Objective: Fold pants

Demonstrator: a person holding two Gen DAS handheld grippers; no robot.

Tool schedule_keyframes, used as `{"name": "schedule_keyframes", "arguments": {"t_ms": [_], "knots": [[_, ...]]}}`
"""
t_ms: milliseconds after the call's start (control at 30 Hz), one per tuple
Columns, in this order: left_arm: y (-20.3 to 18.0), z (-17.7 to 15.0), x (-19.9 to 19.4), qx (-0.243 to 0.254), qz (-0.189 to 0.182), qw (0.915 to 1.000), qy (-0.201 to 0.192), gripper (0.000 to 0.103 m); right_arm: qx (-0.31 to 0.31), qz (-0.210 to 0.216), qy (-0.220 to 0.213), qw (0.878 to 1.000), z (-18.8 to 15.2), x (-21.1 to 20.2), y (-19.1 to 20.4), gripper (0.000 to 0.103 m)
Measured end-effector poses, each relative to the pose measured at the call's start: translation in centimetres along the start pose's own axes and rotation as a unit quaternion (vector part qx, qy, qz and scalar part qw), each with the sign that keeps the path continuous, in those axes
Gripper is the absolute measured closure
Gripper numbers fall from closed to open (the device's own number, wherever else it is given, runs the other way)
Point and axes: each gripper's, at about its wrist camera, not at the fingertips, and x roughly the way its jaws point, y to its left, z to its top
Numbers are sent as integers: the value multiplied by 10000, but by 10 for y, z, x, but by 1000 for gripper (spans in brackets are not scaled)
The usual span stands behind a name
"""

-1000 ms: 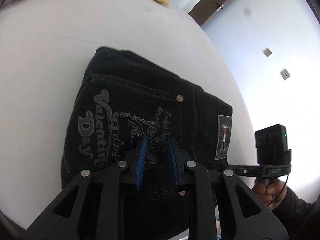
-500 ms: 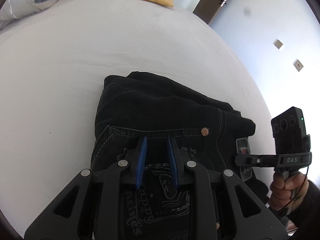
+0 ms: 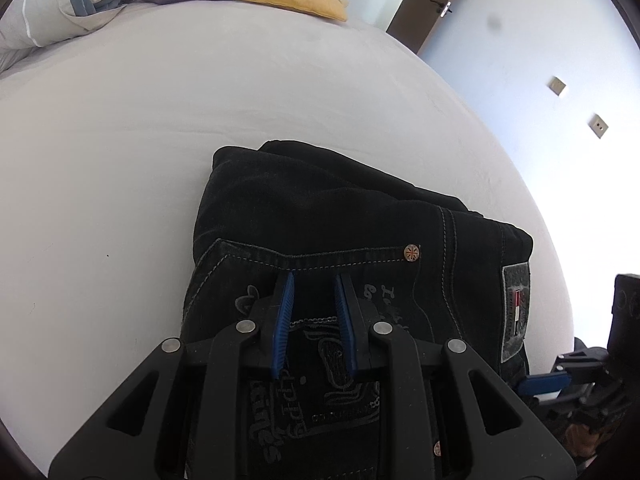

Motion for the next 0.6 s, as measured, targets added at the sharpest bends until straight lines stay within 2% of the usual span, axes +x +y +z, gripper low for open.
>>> {"name": "schedule_keyframes", "arguments": {"t_ms": [133, 267, 400, 467, 533, 600], "knots": [[2, -4, -12, -50, -24, 10000, -29, 82, 96, 42, -122, 9999, -13, -5, -7, 71], [7, -17, -35, -99, -60, 9999, -87, 82, 171, 88, -201, 9996, -10, 2, -7, 71], [23, -40, -63, -394, -323, 9984, -234, 82, 142, 94, -228, 9996, -9, 4, -9, 71], [25, -58, -73, -475, -404, 9976, -287, 82, 151, 140, -250, 9995, -9, 4, -9, 68], [23, -71, -84, -428, -409, 9978, -285, 82, 187, 242, -281, 9991, -8, -2, -7, 56], [20, -79, -95, -411, -300, 9983, -284, 81, 283, 450, -512, 9973, -6, -18, -7, 51]]}}
